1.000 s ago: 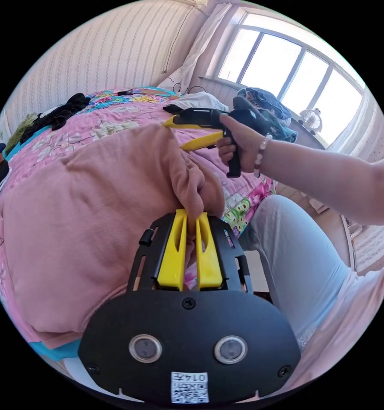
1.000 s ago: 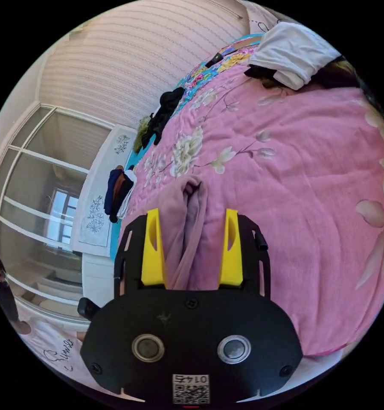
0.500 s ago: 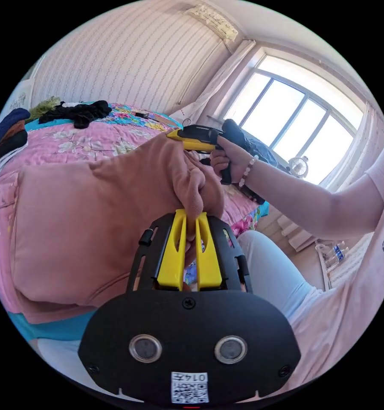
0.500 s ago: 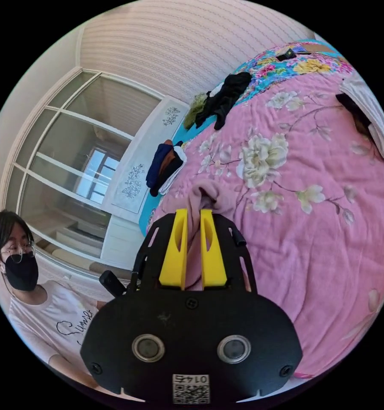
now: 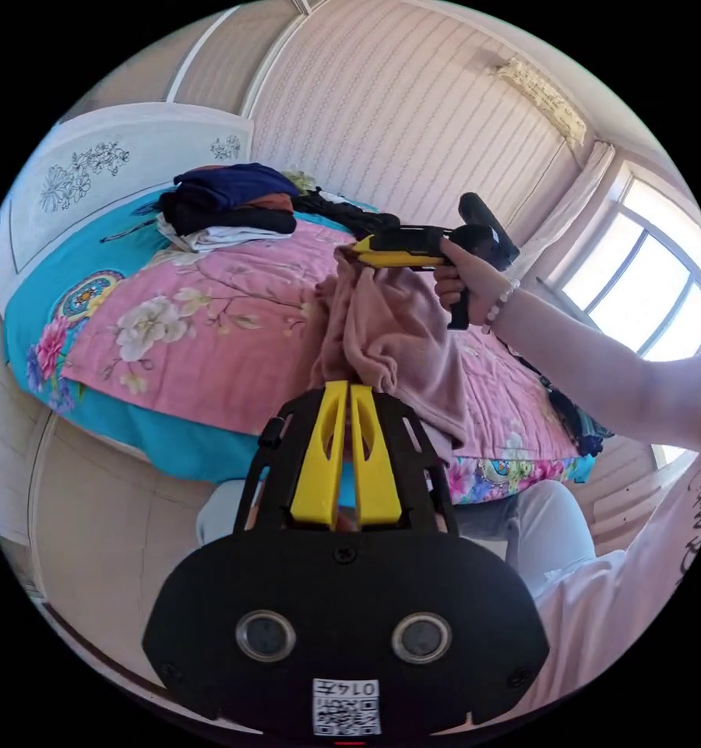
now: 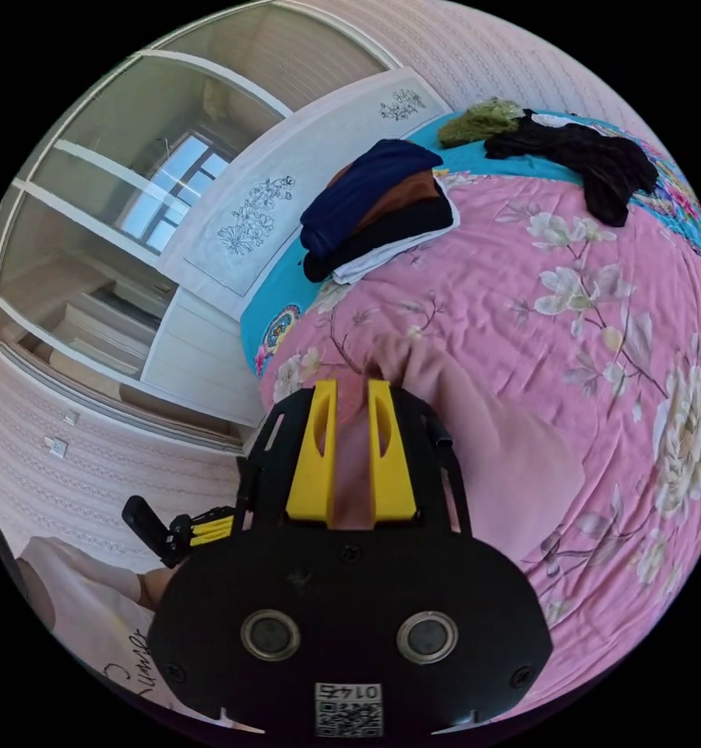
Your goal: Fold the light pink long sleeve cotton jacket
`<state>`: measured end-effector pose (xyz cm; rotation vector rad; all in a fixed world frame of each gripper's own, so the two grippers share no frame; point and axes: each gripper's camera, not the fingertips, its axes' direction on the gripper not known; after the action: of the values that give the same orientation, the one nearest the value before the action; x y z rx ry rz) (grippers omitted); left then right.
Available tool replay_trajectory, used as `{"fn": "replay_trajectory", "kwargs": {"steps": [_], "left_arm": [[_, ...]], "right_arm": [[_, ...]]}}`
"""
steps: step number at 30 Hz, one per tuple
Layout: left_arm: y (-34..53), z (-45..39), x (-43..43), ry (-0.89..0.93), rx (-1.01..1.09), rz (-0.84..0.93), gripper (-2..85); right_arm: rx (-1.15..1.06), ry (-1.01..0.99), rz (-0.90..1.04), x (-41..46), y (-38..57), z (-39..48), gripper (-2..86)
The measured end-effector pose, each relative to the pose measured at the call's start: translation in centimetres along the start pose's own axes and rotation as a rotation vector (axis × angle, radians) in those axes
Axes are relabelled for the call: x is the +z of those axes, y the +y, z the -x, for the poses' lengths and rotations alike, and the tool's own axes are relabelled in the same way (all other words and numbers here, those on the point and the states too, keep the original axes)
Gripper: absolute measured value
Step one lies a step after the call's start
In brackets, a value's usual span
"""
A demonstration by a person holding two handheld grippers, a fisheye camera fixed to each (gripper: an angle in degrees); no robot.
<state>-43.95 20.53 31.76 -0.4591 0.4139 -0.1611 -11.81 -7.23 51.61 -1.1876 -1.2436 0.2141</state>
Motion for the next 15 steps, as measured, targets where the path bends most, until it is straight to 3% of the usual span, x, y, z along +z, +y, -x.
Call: {"fn": "replay_trajectory", "kwargs": {"steps": [5,10,15], "left_arm": [[0.1,1.9,-2.9,-0.007,-0.036,-0.015,-0.9],[-2.3,-1.2,-1.8,0.052,0.1,0.011,-0.7],[-4.8,-3.9,-1.1,-0.025,0.246,0.01,2.3]], "right_arm": [[-0.093,0.033,-0.1,-1.2,1.4,2.0,6.0],[-0.197,0.194,0.062,1.4,3.2,4.8,4.6],[-0.312,0.181,0.114,5.4,10.6,9.1,6.8]]}}
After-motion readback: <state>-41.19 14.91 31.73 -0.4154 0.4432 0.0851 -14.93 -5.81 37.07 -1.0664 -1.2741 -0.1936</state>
